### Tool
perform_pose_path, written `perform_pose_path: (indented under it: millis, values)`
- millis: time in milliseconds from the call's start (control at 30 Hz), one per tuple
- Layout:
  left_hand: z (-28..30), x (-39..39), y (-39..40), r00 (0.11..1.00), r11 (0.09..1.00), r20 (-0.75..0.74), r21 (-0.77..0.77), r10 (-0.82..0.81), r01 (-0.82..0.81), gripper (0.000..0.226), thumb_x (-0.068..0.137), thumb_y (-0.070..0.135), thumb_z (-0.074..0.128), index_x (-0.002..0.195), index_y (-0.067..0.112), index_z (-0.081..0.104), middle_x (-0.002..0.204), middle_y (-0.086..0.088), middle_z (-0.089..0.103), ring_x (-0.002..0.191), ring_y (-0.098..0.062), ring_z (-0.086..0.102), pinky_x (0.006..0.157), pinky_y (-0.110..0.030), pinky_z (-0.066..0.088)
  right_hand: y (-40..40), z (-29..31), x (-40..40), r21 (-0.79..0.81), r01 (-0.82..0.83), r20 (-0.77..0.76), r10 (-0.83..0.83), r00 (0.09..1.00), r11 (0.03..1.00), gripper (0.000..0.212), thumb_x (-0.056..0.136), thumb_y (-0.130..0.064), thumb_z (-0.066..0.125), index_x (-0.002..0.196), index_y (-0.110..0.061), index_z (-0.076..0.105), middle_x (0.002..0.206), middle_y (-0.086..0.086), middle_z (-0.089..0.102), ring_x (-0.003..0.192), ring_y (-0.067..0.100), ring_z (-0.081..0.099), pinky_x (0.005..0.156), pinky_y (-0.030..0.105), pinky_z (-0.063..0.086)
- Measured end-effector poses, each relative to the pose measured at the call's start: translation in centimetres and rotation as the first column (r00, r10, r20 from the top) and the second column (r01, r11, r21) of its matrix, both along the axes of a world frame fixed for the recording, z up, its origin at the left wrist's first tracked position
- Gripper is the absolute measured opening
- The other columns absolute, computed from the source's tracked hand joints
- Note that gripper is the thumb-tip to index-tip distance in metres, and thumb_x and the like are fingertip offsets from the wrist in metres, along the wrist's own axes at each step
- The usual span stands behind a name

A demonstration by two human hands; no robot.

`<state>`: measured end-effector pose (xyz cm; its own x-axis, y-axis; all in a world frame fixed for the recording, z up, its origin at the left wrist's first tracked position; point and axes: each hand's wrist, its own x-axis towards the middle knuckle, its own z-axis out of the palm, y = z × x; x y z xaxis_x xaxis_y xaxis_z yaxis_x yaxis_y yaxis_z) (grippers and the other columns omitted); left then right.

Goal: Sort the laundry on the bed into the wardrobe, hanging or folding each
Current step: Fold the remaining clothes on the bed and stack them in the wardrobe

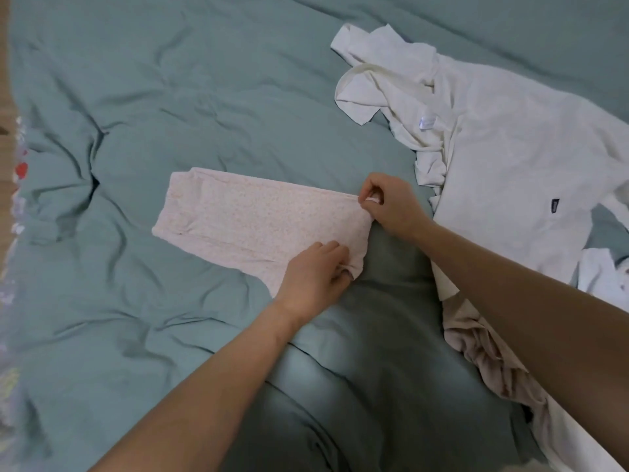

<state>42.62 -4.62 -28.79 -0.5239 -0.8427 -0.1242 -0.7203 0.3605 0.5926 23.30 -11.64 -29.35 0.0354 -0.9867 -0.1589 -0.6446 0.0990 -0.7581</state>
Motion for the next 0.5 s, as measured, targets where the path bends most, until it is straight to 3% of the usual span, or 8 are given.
perform_pose_path:
  millis: [67,100,167,233,333,400,500]
  values:
    - [0.7,0.6,0.1,0.985,0.970,-0.129,0.229,0.119,-0.087,0.004,0.086,0.017,0.057,0.086,0.022,0.057,0.097,0.008,0.066,0.087,-0.012,0.060,0.074,-0.026,0.046,0.3,0.1,-1.0,0.023,-0.032,-0.028,0.032,0.999,0.999,0.012,0.077,0.006,0.061,0.076,-0.004,0.067,0.078,0.003,0.062,0.067,0.001,0.047,0.066,0.003,0.031]
    - [1.1,0.7,0.3,0.968,0.946,-0.180,0.302,0.175,-0.115,0.012,0.087,0.013,0.057,0.085,0.025,0.054,0.100,0.009,0.068,0.087,-0.008,0.060,0.076,-0.023,0.046,0.6,0.4,-1.5,0.050,-0.037,-0.035,0.039,0.999,0.998,0.015,0.077,0.007,0.059,0.076,-0.004,0.069,0.078,0.003,0.063,0.067,-0.001,0.048,0.066,0.002,0.031]
    - [1.9,0.2,0.7,0.942,0.908,-0.216,0.388,0.256,-0.158,0.016,0.089,0.011,0.053,0.079,0.023,0.049,0.083,0.003,0.065,0.072,-0.008,0.055,0.069,-0.027,0.043,1.2,1.2,-2.4,0.128,-0.029,-0.063,0.037,0.997,0.991,0.023,0.079,0.009,0.056,0.077,-0.005,0.073,0.076,-0.001,0.063,0.065,-0.002,0.049,0.063,0.003,0.031]
    - [2.8,-0.6,0.9,0.922,0.865,-0.209,0.458,0.327,-0.203,0.022,0.093,0.014,0.052,0.073,0.021,0.044,0.066,0.003,0.051,0.061,-0.009,0.042,0.061,-0.028,0.036,2.0,2.2,-3.0,0.180,0.017,-0.073,-0.004,0.997,0.984,0.027,0.081,0.010,0.052,0.080,-0.005,0.075,0.081,0.000,0.064,0.068,0.002,0.052,0.064,0.007,0.033]
    - [4.3,-1.5,0.6,0.860,0.784,-0.251,0.573,0.445,-0.238,0.027,0.095,0.015,0.051,0.070,0.021,0.041,0.059,0.006,0.042,0.056,-0.011,0.037,0.056,-0.030,0.033,2.5,4.4,-3.6,0.206,0.153,0.047,-0.166,0.985,0.967,0.031,0.082,0.011,0.047,0.088,-0.003,0.075,0.102,0.002,0.066,0.095,0.010,0.057,0.076,0.003,0.038]
    - [5.5,-1.5,0.4,0.813,0.744,-0.289,0.622,0.505,-0.242,0.025,0.096,0.015,0.052,0.072,0.017,0.042,0.054,0.004,0.041,0.049,-0.010,0.035,0.050,-0.028,0.030,2.1,6.3,-3.3,0.213,0.209,0.150,-0.243,0.958,0.954,0.033,0.084,0.011,0.046,0.090,-0.005,0.074,0.108,0.001,0.066,0.103,0.008,0.058,0.085,0.002,0.039]
    - [7.1,-0.3,0.4,0.760,0.703,-0.306,0.661,0.573,-0.263,0.017,0.096,0.012,0.051,0.082,0.007,0.045,0.048,-0.001,0.043,0.040,-0.006,0.035,0.044,-0.023,0.028,0.1,8.8,-1.2,0.215,0.203,0.221,-0.251,0.943,0.955,0.033,0.084,0.010,0.046,0.090,-0.005,0.074,0.097,0.002,0.070,0.087,-0.003,0.062,0.083,0.010,0.045]
